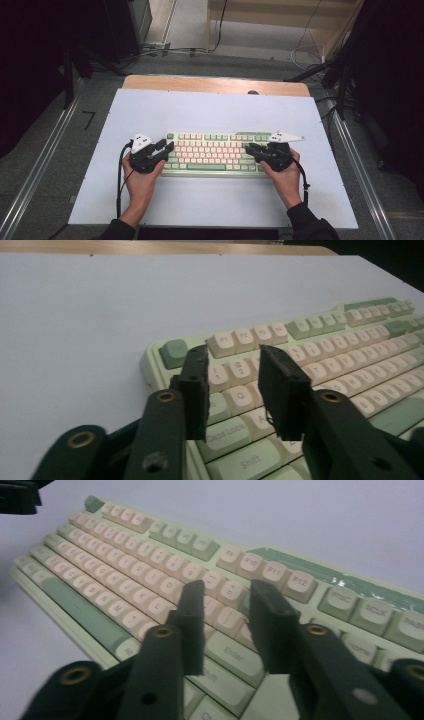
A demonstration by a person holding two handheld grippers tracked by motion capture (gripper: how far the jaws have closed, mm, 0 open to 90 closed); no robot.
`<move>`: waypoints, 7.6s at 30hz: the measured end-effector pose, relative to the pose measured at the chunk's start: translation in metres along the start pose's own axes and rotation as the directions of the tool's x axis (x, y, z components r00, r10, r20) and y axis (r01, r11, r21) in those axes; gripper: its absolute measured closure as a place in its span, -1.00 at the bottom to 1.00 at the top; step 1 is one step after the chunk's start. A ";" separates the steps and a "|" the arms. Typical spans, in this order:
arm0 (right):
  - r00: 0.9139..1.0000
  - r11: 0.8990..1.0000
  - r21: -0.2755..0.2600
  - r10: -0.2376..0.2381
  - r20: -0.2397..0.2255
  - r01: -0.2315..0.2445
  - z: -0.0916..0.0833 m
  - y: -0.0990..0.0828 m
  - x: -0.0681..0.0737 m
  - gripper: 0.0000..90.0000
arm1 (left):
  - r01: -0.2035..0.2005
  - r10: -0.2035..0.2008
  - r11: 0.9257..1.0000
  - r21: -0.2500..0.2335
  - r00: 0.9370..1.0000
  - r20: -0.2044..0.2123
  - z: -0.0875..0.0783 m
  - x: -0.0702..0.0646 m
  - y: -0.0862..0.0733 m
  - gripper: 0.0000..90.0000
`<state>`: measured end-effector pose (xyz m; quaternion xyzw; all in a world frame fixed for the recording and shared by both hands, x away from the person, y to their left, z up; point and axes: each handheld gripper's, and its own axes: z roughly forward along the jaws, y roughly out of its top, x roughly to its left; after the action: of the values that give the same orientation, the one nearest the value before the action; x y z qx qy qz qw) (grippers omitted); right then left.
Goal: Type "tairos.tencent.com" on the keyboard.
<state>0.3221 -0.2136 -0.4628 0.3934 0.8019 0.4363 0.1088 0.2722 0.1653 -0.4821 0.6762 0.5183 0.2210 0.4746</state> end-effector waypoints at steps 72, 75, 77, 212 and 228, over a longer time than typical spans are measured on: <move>0.989 0.997 0.019 -0.073 -0.125 0.076 0.034 0.014 0.023 0.96 | -0.069 0.052 0.993 0.091 0.983 0.176 0.046 -0.040 0.009 1.00; 0.990 0.997 0.021 -0.073 -0.123 0.076 0.035 0.014 0.023 0.96 | -0.070 0.052 0.993 0.093 0.982 0.181 0.049 -0.041 0.009 1.00; 0.990 0.997 0.023 -0.073 -0.122 0.076 0.035 0.014 0.023 0.96 | -0.075 0.055 0.992 0.099 0.981 0.186 0.050 -0.042 0.009 1.00; 0.988 0.996 0.029 -0.085 -0.130 0.090 0.040 0.014 0.032 0.96 | -0.038 0.012 0.987 0.153 0.986 0.164 0.019 -0.006 0.001 1.00; 0.988 0.995 0.033 -0.089 -0.128 0.094 0.041 0.014 0.032 0.96 | -0.039 0.014 0.983 0.179 0.990 0.139 0.023 -0.003 -0.004 1.00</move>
<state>0.3297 -0.1606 -0.4708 0.3297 0.8328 0.4392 0.0699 0.2872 0.1536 -0.4951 0.7370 0.4936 0.1321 0.4424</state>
